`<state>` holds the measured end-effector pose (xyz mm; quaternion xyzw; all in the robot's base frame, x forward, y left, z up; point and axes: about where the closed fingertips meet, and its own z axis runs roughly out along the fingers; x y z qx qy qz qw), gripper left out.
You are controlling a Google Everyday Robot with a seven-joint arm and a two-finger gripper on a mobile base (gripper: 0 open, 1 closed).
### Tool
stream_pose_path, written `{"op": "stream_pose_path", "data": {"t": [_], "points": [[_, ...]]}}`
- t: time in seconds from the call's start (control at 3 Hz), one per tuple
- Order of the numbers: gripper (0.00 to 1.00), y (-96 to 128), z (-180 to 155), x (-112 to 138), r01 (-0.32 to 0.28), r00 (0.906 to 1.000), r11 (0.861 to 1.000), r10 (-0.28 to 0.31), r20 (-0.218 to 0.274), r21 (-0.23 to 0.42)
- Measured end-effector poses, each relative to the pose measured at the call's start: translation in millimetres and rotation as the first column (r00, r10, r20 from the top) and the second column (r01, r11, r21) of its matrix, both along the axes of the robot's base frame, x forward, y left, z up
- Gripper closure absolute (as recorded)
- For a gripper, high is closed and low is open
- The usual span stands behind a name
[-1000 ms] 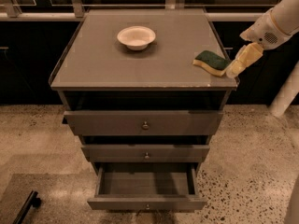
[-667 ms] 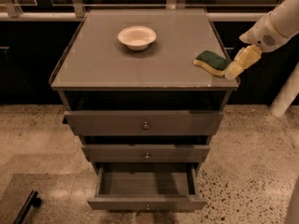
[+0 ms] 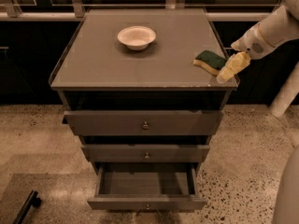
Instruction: Place sponge into bottom drawer
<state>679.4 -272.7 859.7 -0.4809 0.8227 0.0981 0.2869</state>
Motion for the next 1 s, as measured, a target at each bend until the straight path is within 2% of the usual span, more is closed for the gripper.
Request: {"op": "stream_pose_path", "data": {"t": [0.33,1.0], "points": [[0.0,8.0,-15.8,10.4,-0.008,0.9996,1.0,0.008,-0.027,0.018],[0.42,8.2,-16.6,10.9,-0.008,0.9996,1.0,0.009,-0.028,0.019]]}}
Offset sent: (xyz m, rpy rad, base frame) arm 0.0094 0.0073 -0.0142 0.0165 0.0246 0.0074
